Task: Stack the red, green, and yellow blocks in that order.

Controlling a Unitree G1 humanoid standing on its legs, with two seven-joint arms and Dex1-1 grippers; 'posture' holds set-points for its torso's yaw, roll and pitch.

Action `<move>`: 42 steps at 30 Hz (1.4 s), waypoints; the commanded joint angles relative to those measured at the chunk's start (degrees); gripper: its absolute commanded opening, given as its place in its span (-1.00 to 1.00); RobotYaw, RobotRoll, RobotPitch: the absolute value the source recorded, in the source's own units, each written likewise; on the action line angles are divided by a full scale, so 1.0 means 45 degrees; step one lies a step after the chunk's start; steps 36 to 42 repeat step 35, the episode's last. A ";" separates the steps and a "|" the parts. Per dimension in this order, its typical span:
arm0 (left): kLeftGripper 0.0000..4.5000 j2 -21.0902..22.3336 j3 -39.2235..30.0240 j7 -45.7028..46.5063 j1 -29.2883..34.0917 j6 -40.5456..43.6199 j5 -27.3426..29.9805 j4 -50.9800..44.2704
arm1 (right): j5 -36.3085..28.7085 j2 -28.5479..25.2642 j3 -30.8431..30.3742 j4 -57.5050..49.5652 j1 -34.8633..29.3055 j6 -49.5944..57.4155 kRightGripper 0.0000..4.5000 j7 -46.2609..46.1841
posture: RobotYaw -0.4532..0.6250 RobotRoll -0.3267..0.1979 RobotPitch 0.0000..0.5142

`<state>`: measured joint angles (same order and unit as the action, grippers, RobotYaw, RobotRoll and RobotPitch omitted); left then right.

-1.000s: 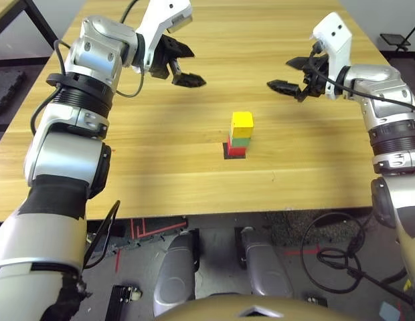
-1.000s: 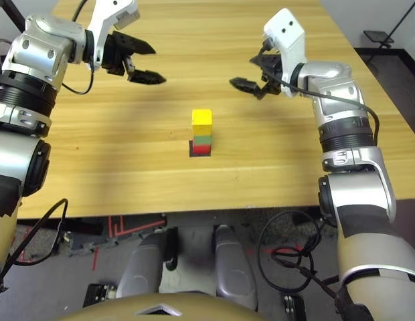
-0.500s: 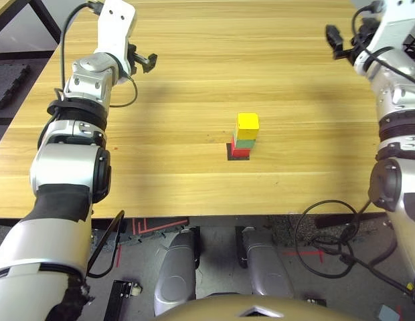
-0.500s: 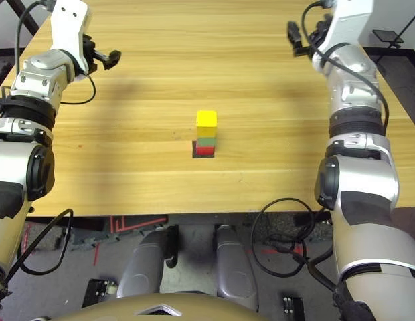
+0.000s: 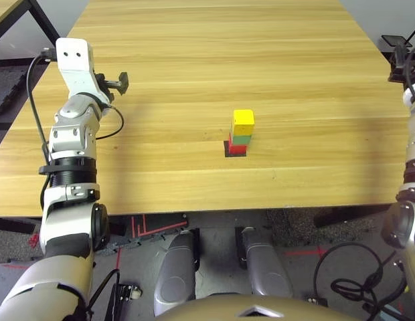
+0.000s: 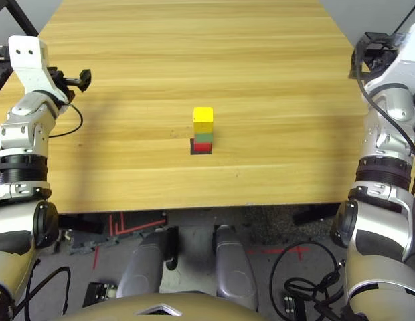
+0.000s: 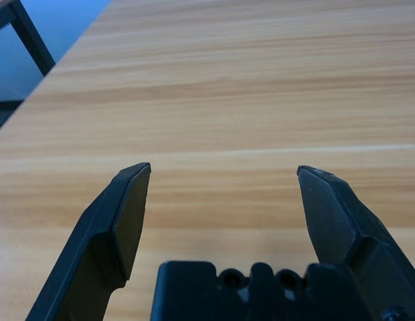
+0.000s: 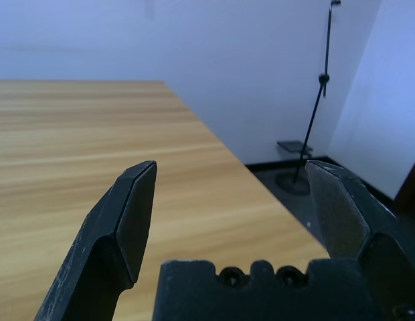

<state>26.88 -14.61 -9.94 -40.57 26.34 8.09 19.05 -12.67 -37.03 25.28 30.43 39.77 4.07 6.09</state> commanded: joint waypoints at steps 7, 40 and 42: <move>0.98 -0.0320 0.0678 -0.0243 -0.0337 0.0270 -0.0116 0.0377 | -0.0256 0.0207 -0.0112 -0.0234 -0.0112 0.0525 1.00 0.0136 | 0.18 0.32 -0.31; 0.98 -0.1511 0.1413 -0.0338 -0.0238 0.0517 -0.0329 0.0650 | -0.0884 0.0020 0.0785 -0.2576 -0.1777 0.1970 1.00 -0.0611 | 0.02 0.27 -0.10; 0.98 -0.1511 0.1413 -0.0338 -0.0238 0.0517 -0.0329 0.0650 | -0.0884 0.0020 0.0785 -0.2576 -0.1777 0.1970 1.00 -0.0611 | 0.02 0.27 -0.10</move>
